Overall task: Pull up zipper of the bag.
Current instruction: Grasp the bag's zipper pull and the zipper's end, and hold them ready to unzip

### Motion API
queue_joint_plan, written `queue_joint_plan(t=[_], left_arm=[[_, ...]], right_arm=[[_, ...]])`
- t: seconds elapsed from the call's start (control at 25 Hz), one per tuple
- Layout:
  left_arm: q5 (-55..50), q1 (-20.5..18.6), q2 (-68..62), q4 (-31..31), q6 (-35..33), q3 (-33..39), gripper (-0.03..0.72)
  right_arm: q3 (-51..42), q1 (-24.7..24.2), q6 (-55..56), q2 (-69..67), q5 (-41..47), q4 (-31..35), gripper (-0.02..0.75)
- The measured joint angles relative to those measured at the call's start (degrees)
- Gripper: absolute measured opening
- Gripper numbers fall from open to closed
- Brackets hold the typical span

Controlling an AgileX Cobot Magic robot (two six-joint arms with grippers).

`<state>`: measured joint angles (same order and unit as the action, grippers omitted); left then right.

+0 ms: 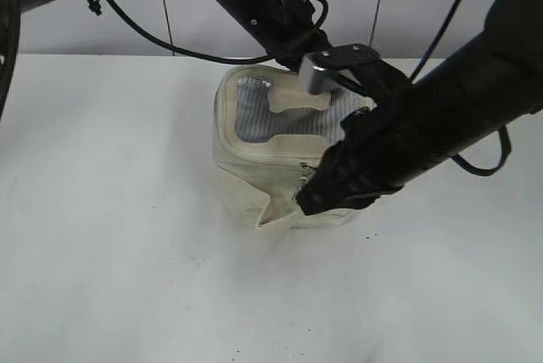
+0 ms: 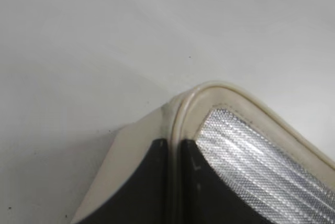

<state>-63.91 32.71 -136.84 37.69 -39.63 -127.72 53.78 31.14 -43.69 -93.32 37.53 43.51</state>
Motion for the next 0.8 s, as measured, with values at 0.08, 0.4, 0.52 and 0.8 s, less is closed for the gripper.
queue_joint_plan(t=[0.08, 0.4, 0.52, 0.8], left_arm=[[-0.85, 0.0, 0.22, -0.19, 0.0, 0.0, 0.045], [-2.09, 0.0, 0.46, -0.64, -0.05, 0.0, 0.044], [-2.09, 0.02, 0.6, -0.87, 0.0, 0.0, 0.06], [-2.45, -0.06, 4.14, -6.52, 0.97, 0.0, 0.33]], right_arm=[[1.17, 2.34, 0.12, -0.6, -1.97, 0.8, -0.013], [2.38, 3.61, 9.14, -1.1, -1.48, 0.24, 0.134], [2.82, 3.66, 16.45, -1.1, -0.69, -3.64, 0.383], [3.16, 2.73, 32.52, 4.81, -2.44, -18.2, 0.651]])
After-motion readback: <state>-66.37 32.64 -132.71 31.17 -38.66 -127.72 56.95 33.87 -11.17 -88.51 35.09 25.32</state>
